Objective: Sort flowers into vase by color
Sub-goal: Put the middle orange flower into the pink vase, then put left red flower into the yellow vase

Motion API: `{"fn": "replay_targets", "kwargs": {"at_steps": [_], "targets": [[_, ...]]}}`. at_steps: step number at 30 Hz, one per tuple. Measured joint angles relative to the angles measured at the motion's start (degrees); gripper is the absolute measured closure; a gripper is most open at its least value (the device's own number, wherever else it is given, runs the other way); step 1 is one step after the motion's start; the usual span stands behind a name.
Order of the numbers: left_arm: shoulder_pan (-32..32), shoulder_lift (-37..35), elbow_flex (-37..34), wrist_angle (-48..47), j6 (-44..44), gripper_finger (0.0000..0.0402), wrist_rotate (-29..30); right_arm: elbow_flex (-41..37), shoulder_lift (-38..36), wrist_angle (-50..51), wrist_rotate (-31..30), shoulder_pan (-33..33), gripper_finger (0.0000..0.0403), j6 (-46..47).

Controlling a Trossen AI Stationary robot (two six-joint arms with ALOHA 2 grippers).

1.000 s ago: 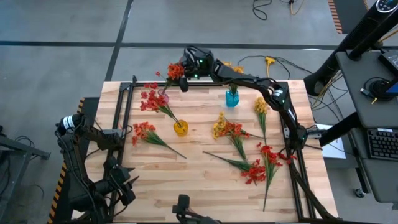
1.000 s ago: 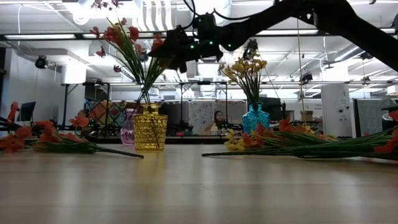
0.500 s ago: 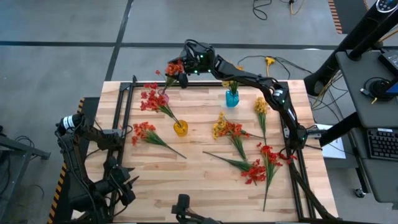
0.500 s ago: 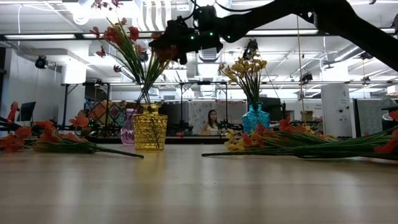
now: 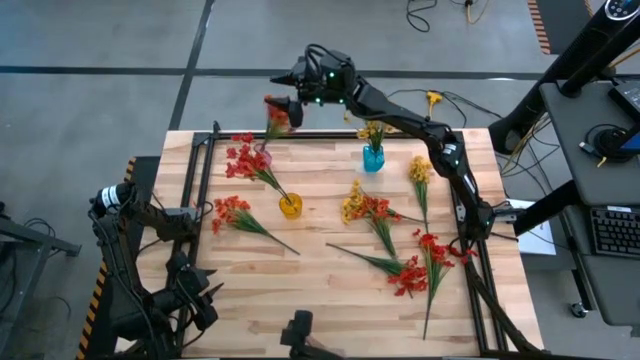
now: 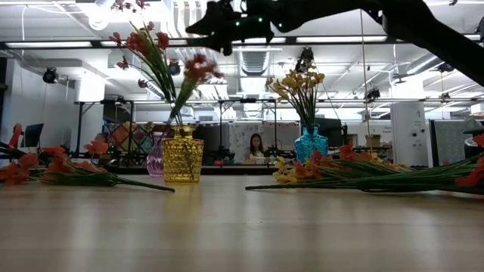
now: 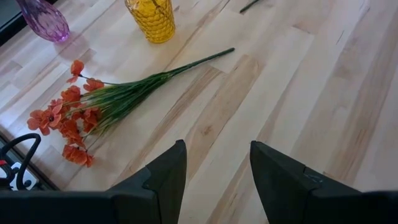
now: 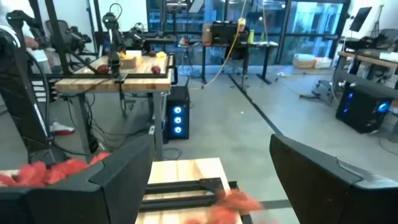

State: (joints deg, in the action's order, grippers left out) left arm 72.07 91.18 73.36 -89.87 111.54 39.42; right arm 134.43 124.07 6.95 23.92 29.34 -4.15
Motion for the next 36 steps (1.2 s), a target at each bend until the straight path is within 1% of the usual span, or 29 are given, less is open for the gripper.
{"fn": "replay_targets", "kwargs": {"at_steps": [6,14,23,30,33,36], "targets": [[0.0,0.0,0.0,-0.1,0.0,0.0242,0.0,0.4,-3.9,5.5,-0.1,0.0,0.009,-1.9],[0.0,0.0,0.0,-0.1,0.0,0.0242,0.0,0.3,-9.0,20.0,-0.1,0.1,0.0102,-5.5],[-0.6,0.0,0.0,-0.1,0.0,0.0242,0.5,0.3,-13.9,36.2,-0.1,-0.6,0.012,-7.1],[-2.4,0.0,0.0,0.8,-0.1,0.0242,3.5,0.3,-16.6,50.8,0.0,-3.0,0.0134,-6.8],[-3.4,0.0,0.0,2.7,-2.7,0.0242,5.4,0.3,-16.9,57.2,0.0,-4.5,0.014,-5.8],[-5.0,-0.2,0.1,7.4,-9.1,0.0242,7.1,0.3,-16.9,63.3,0.0,-6.2,0.0145,-3.3]]}}
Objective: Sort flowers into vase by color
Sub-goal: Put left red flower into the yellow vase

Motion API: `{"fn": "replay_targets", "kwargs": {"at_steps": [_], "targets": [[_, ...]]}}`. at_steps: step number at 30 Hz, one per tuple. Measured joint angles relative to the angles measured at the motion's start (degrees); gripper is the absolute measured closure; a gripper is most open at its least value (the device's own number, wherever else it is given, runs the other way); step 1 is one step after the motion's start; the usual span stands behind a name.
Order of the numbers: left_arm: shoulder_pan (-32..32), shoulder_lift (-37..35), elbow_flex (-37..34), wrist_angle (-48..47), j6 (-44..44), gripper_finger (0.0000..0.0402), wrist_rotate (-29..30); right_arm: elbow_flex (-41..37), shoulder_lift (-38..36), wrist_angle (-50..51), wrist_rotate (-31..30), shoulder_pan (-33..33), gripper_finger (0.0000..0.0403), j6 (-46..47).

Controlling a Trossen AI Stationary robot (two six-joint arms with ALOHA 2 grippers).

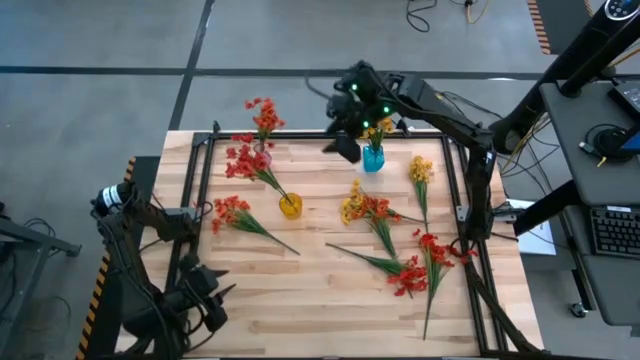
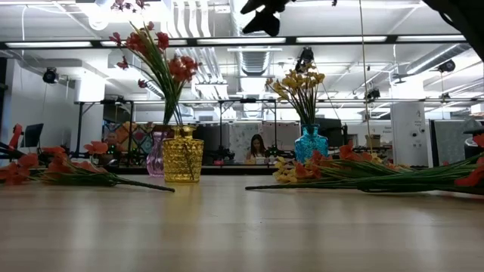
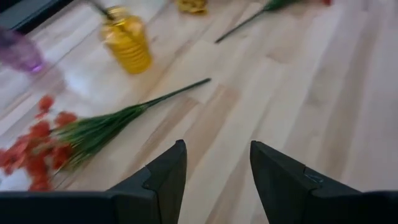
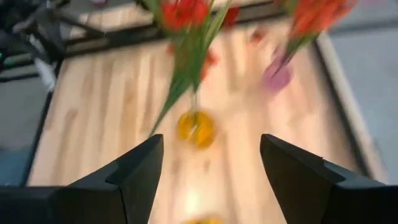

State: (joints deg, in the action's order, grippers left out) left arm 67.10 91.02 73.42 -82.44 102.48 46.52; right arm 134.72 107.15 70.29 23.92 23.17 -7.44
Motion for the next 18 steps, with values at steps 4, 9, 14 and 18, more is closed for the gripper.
{"fn": "replay_targets", "kwargs": {"at_steps": [4,9,14,18], "targets": [[-2.5,-0.1,1.9,5.6,-13.8,0.0242,-0.4,0.0,0.0,8.5,-1.7,-2.7,0.0152,6.1],[-3.9,-0.1,6.6,11.2,-32.6,0.0242,0.2,-0.1,-1.6,19.4,-14.4,-9.0,0.0156,14.1],[-4.5,-0.2,10.3,19.4,-45.0,0.0242,8.0,-3.1,-5.9,19.4,-22.4,-17.0,0.0154,18.4],[-5.7,-0.2,9.6,31.8,-56.9,0.0242,9.1,-8.7,-10.1,18.6,-25.2,-22.8,0.0156,23.1]]}}
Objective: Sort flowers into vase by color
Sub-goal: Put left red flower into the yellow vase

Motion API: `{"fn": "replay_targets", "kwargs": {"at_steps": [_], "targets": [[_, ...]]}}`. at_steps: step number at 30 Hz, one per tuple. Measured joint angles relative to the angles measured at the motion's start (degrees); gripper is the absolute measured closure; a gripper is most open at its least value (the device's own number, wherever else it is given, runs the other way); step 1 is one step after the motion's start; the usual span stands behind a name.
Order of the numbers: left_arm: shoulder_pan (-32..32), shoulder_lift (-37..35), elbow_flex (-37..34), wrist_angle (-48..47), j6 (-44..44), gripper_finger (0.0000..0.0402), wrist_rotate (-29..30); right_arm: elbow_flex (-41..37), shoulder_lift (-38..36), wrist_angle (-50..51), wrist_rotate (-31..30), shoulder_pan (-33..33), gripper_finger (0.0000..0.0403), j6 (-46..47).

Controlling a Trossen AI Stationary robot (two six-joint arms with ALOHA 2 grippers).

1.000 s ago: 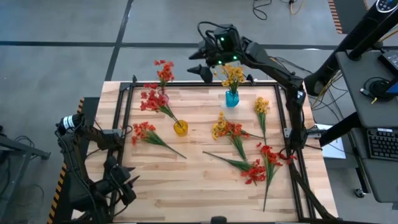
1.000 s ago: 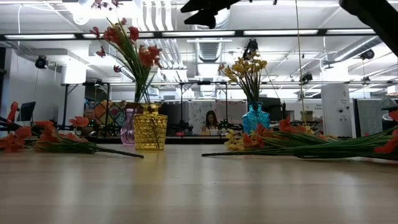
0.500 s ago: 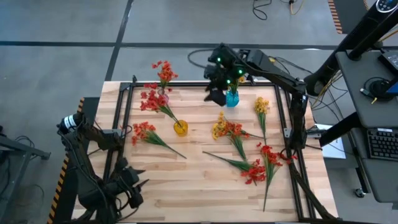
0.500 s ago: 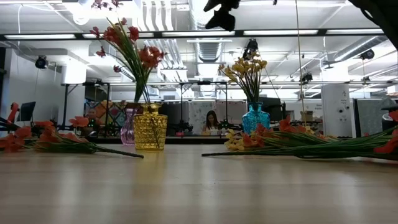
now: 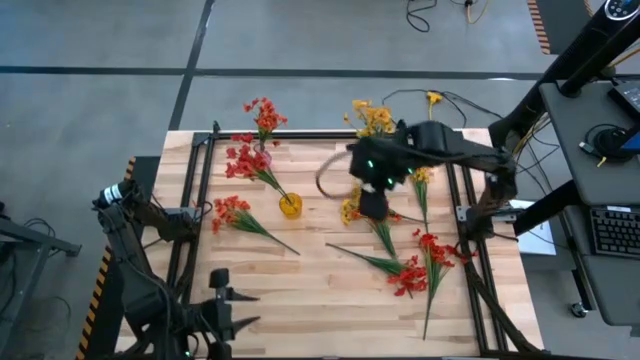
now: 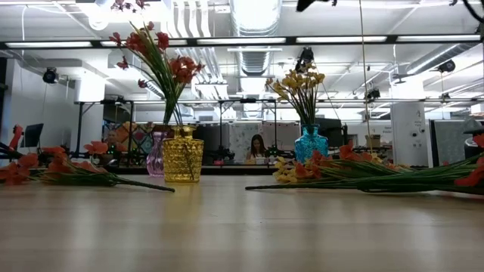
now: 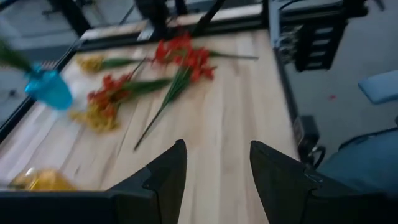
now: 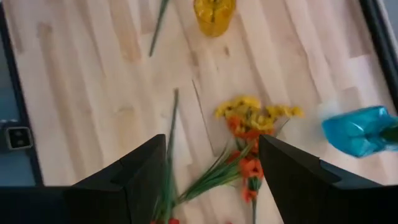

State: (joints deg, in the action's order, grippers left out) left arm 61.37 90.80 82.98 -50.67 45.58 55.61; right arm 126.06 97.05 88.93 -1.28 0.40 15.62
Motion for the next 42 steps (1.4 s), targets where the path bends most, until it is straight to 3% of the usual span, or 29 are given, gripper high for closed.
{"fn": "replay_targets", "kwargs": {"at_steps": [4,13,21,26,32,42], "targets": [[-1.7,0.4,-0.8,6.6,-5.4,0.0242,-1.4,-8.7,-5.3,-3.0,-6.1,-5.7,0.0156,5.7],[-4.3,5.2,-0.9,10.8,-6.1,0.0242,-11.3,-34.7,-16.7,-17.3,-6.4,-14.7,0.0154,20.8],[-5.4,9.4,-0.9,14.5,-6.1,0.0242,-12.9,-51.8,-19.9,-25.3,-6.3,-20.1,0.0154,30.3],[-8.7,11.9,-0.9,18.8,-9.3,0.0242,-15.0,-58.5,-19.0,-29.0,-6.5,-23.6,0.0154,31.6],[-14.2,15.3,-0.9,27.5,-22.3,0.0242,-22.0,-65.2,-18.7,-36.9,-8.0,-26.7,0.0154,31.6],[-24.3,18.5,-0.9,32.1,-34.8,0.0242,-22.9,-67.7,-19.7,-37.9,-14.9,-29.8,0.0154,31.8]]}}
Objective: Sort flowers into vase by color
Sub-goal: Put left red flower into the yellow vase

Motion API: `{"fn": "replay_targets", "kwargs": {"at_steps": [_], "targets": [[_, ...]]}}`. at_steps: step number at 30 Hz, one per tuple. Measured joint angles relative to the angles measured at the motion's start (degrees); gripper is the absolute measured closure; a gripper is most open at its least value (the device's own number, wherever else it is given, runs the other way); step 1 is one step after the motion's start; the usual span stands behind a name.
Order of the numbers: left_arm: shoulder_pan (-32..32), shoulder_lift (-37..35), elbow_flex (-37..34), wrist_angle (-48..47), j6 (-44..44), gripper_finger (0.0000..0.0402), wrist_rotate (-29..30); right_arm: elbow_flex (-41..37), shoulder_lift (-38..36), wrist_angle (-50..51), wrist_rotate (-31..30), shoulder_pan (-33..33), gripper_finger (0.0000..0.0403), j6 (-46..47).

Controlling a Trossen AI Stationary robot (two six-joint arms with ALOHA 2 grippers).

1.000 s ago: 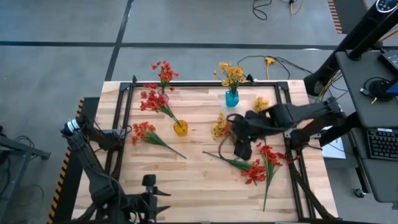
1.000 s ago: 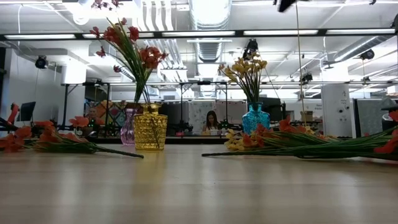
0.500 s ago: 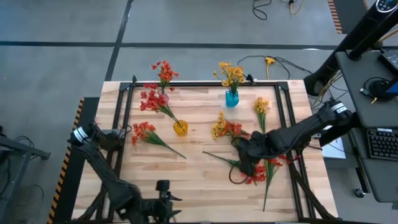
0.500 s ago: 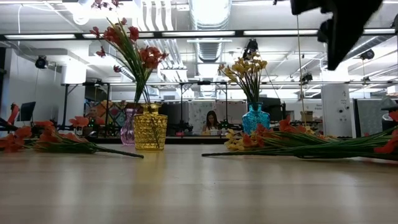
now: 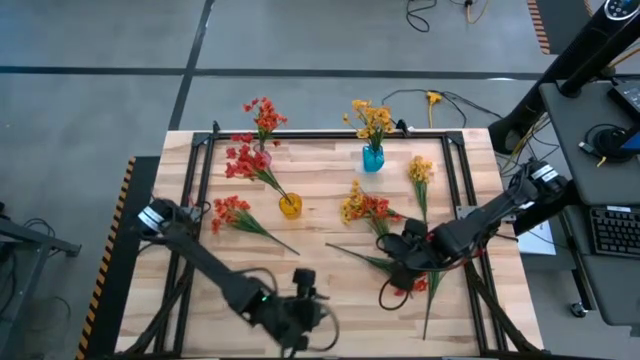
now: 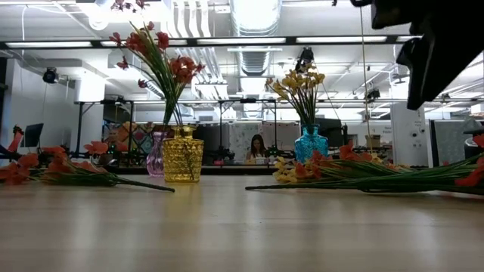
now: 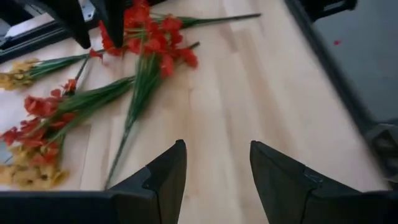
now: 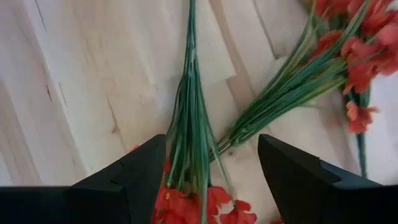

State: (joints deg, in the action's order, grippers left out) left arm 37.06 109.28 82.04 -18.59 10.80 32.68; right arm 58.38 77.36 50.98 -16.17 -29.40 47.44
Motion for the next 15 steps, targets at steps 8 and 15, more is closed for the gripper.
{"fn": "replay_targets", "kwargs": {"at_steps": [8,15], "targets": [[-10.9,5.2,0.0,9.1,-12.5,0.0242,-13.4,2.0,-4.8,-2.6,-10.1,-2.6,0.0154,-3.9],[-20.5,11.6,0.0,15.1,-17.5,0.0242,-23.3,1.3,-8.9,-8.8,-18.0,-3.6,0.0154,-11.2]]}}
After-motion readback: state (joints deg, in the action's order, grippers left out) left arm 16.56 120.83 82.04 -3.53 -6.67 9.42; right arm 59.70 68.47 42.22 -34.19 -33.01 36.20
